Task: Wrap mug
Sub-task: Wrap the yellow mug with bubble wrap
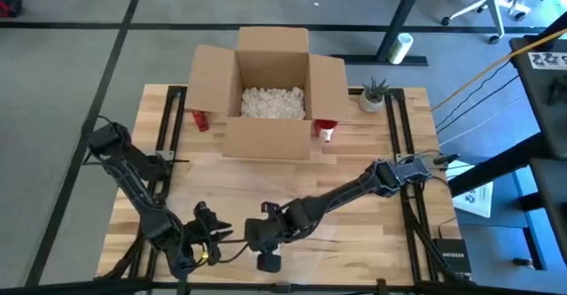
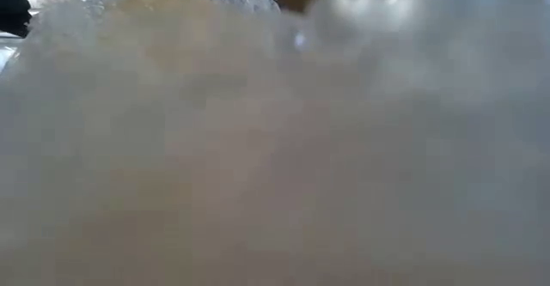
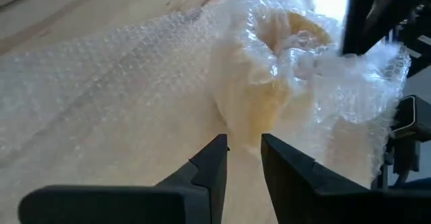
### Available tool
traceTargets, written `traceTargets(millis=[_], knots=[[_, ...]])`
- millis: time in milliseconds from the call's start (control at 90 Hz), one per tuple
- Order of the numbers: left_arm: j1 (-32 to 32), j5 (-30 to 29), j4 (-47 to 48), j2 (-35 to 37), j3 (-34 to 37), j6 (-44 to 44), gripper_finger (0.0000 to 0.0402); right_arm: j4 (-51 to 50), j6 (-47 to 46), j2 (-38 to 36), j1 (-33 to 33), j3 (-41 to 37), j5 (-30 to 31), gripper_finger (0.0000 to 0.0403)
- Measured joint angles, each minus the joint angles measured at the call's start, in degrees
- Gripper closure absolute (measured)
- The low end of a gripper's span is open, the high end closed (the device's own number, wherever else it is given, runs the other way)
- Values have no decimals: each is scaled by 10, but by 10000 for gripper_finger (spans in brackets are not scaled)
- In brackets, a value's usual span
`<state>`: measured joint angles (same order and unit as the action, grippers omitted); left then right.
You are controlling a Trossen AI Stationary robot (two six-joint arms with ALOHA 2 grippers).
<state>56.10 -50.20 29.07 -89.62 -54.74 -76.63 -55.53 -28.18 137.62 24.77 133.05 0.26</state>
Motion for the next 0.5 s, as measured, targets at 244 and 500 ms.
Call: traceTargets(millis=[244, 500], knots=[[0, 0, -1, 0, 0, -3, 328, -4, 0, 48, -17, 1, -8, 403], [7, 0, -6, -1, 0, -16, 328, 4, 1, 86, -35, 4, -67, 403]])
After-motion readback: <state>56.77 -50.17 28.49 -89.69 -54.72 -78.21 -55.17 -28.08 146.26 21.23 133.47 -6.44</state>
